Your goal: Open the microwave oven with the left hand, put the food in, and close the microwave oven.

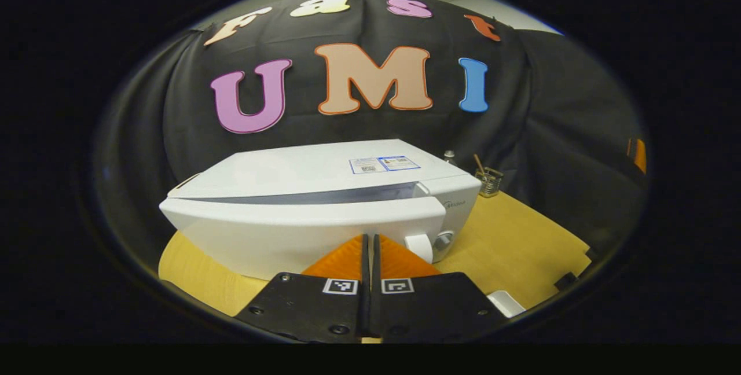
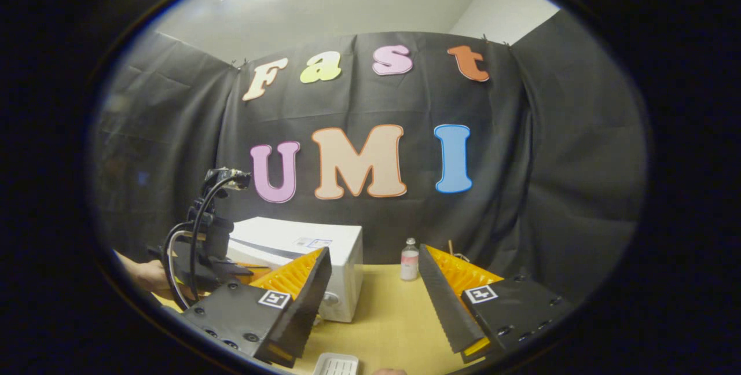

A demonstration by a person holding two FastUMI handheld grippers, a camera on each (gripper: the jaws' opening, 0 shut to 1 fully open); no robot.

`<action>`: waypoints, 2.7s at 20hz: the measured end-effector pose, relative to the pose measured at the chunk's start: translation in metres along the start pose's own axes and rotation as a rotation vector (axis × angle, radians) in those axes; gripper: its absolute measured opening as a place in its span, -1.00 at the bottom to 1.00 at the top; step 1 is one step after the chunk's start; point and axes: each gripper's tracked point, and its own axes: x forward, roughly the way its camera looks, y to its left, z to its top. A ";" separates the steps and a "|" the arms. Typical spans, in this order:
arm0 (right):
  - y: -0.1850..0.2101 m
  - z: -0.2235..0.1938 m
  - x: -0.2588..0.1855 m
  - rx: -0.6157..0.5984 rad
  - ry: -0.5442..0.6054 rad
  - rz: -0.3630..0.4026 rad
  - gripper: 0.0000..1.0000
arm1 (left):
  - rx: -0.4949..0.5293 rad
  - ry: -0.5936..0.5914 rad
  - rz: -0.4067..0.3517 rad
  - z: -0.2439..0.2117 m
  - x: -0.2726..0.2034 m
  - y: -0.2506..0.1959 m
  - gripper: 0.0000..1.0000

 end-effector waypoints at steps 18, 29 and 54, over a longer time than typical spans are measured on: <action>0.007 0.000 0.019 -0.015 -0.003 -0.015 0.67 | 0.001 -0.048 -0.025 0.014 0.014 0.000 -0.99; 0.013 0.000 0.003 -0.045 0.003 -0.023 0.67 | 0.038 -0.071 0.007 0.031 0.005 0.006 -0.96; 0.052 0.023 -0.045 -0.072 -0.001 0.126 0.69 | -0.054 -0.400 0.131 0.109 -0.240 0.009 1.00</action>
